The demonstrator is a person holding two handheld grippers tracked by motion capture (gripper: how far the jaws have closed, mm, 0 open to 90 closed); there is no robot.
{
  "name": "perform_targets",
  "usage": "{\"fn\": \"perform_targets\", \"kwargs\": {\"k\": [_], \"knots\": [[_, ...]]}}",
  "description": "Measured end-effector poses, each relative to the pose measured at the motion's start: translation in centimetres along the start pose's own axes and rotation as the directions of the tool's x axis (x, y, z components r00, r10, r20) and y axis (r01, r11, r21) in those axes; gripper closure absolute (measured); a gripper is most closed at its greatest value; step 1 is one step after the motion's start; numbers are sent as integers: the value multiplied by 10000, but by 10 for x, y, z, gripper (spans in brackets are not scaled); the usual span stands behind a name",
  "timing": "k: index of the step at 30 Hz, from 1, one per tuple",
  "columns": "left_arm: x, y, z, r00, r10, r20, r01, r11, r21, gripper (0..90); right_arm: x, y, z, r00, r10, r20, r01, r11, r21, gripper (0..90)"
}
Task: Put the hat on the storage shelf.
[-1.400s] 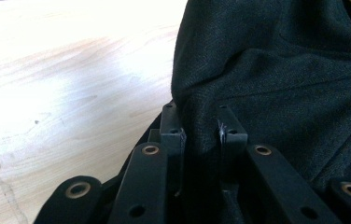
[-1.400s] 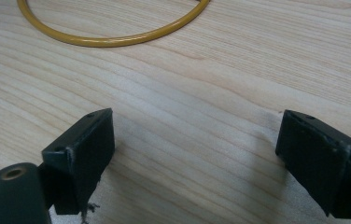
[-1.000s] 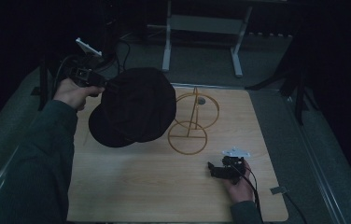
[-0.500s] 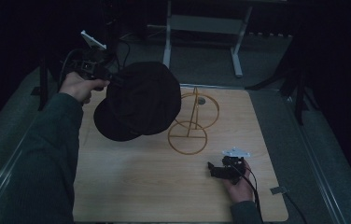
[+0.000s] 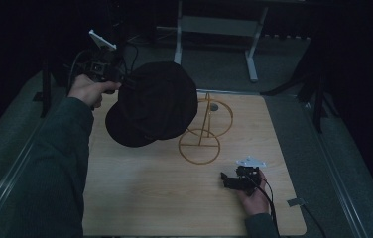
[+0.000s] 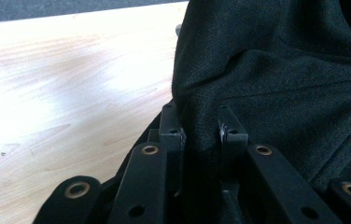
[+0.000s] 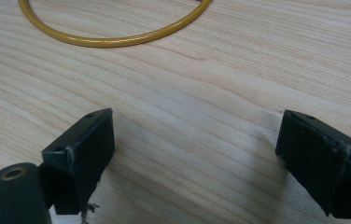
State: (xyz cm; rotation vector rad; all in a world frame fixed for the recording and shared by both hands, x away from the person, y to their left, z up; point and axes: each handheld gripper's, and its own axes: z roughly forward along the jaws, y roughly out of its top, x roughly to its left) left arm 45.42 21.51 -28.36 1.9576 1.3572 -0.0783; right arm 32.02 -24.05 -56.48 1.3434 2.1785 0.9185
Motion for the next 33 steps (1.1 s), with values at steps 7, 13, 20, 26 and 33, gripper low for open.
{"fn": "perform_targets", "kwargs": {"k": [7,13,20,26,33], "knots": [[-10,8,0,9999,104,91,-103,9999,-133,765,0,0,0,10000,-9,-4,9,10000,-3,116],[-20,16,2,9996,206,200,-202,9996,-220,764,1,1,1,10000,-18,-19,18,10000,18,115],[-25,22,10,9993,227,289,-222,9996,-185,764,1,1,1,10000,-15,-24,16,10000,22,115],[-29,26,19,9990,196,395,-194,9998,-56,764,1,1,1,10000,-13,-34,13,10000,21,115],[-32,29,25,9990,190,410,-191,9998,17,764,1,1,1,10000,-35,-47,35,10000,14,115]]}}
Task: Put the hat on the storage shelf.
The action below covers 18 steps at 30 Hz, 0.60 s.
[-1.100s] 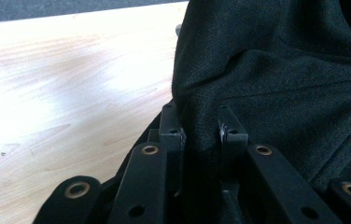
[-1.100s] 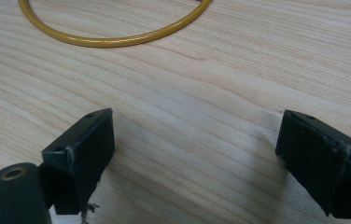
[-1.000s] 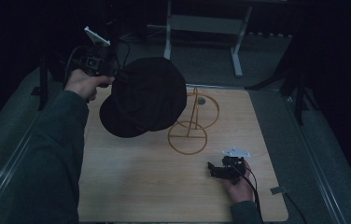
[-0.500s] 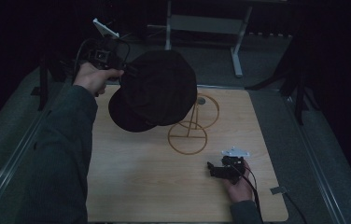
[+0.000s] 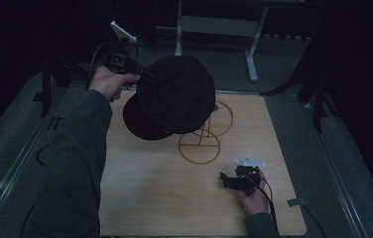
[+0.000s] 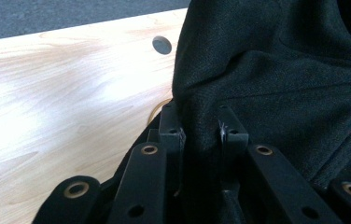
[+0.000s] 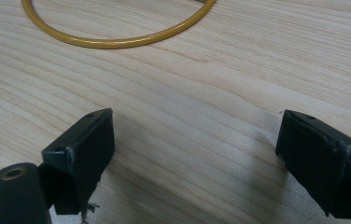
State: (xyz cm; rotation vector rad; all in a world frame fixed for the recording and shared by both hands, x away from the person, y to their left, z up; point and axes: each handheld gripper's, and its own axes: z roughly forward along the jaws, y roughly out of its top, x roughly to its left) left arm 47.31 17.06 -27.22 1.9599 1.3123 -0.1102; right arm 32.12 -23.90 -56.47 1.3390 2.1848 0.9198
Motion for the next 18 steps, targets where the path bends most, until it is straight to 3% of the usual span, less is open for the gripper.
{"fn": "perform_targets", "kwargs": {"k": [18], "knots": [[-6,5,18,9988,-201,442,202,9998,-16,763,0,0,0,10000,-19,-14,19,10000,4,115]]}}
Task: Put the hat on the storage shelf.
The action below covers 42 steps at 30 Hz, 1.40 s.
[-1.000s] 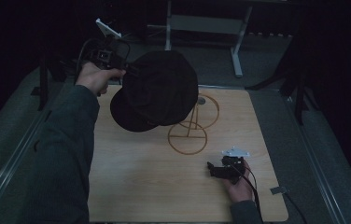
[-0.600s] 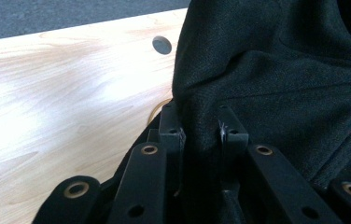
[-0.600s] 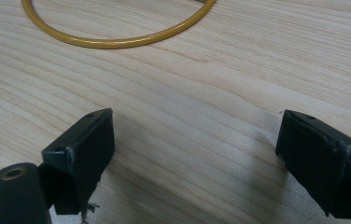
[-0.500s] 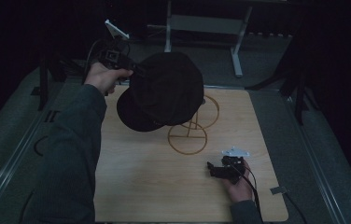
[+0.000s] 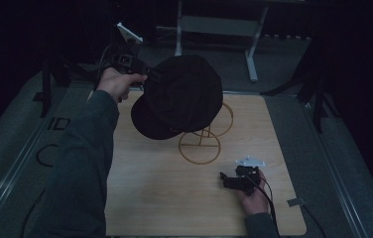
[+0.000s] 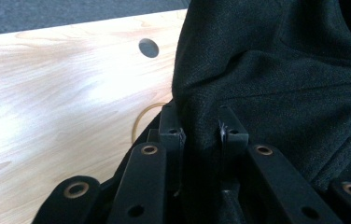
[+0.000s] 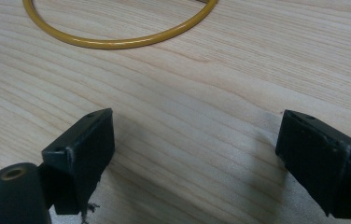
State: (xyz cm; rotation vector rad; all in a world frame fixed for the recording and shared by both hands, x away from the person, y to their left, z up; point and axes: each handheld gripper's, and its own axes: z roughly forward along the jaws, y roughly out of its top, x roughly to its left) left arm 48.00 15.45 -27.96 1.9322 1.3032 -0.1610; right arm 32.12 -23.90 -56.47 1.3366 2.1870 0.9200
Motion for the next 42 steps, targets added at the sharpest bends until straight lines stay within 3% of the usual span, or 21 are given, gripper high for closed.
{"fn": "perform_targets", "kwargs": {"k": [18,34,42], "knots": [[-19,7,33,9994,191,304,-200,9994,289,758,0,0,0,10000,-20,-17,20,10000,-6,115],[-17,6,77,9990,4,449,-33,9980,639,754,1,0,0,10000,-46,-74,46,10000,-1,115],[-13,3,97,9997,-106,238,84,9956,930,748,0,0,0,9999,-100,-84,100,9999,10,115]]}}
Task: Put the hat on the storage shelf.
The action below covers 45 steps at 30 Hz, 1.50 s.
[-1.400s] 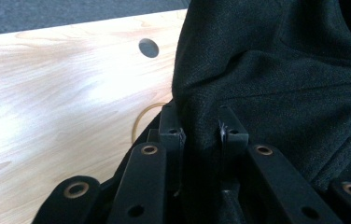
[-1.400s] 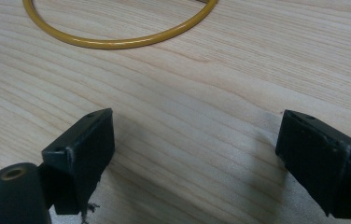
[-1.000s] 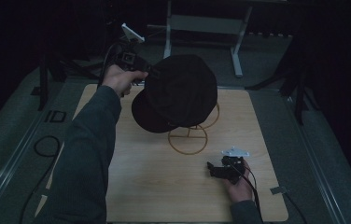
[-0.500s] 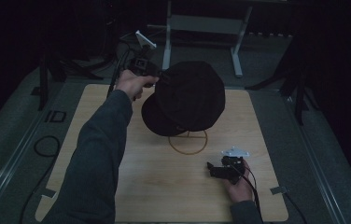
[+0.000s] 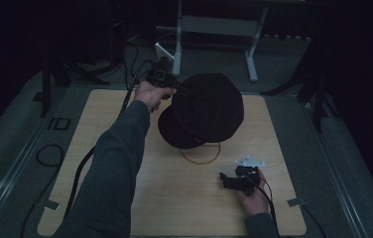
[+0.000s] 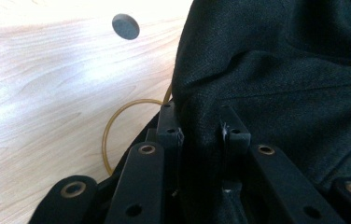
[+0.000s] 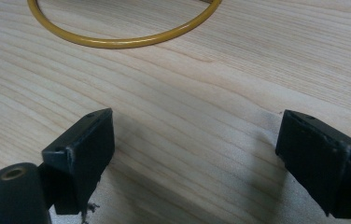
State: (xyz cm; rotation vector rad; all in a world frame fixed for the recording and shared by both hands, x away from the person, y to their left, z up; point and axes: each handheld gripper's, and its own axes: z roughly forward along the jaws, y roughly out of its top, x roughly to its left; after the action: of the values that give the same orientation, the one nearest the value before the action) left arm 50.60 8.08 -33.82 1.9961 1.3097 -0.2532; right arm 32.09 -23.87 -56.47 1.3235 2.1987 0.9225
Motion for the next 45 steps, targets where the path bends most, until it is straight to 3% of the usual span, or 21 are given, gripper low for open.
{"fn": "perform_targets", "kwargs": {"k": [9,23,24,27,31,33,35,45], "knots": [[7,-3,13,9988,-472,97,473,9988,-122,704,0,0,0,10000,14,-7,-14,10000,-6,115],[6,-3,26,9985,-517,163,522,9981,-322,470,0,0,0,10000,10,-9,-10,10000,-5,115],[5,-3,25,9988,-478,138,485,9970,-596,442,0,0,0,10000,5,-10,-5,10000,-3,115],[5,-2,25,9993,-366,85,372,9969,-698,400,0,0,0,10000,7,-14,-7,10000,-8,115],[6,-2,20,9994,-344,-9,340,9923,-1190,391,0,0,0,10000,11,-13,-11,10000,-6,116],[6,-1,16,9991,-400,-114,378,9873,-1546,391,0,0,0,10000,11,-11,-11,10000,-7,115],[6,-1,12,9980,-405,-487,317,9851,-1688,396,0,0,0,10000,9,-14,-9,10000,-7,115],[9,-3,7,9888,17,-1494,-202,9923,-1224,449,0,0,0,10000,15,-16,-15,10000,-8,115]]}}
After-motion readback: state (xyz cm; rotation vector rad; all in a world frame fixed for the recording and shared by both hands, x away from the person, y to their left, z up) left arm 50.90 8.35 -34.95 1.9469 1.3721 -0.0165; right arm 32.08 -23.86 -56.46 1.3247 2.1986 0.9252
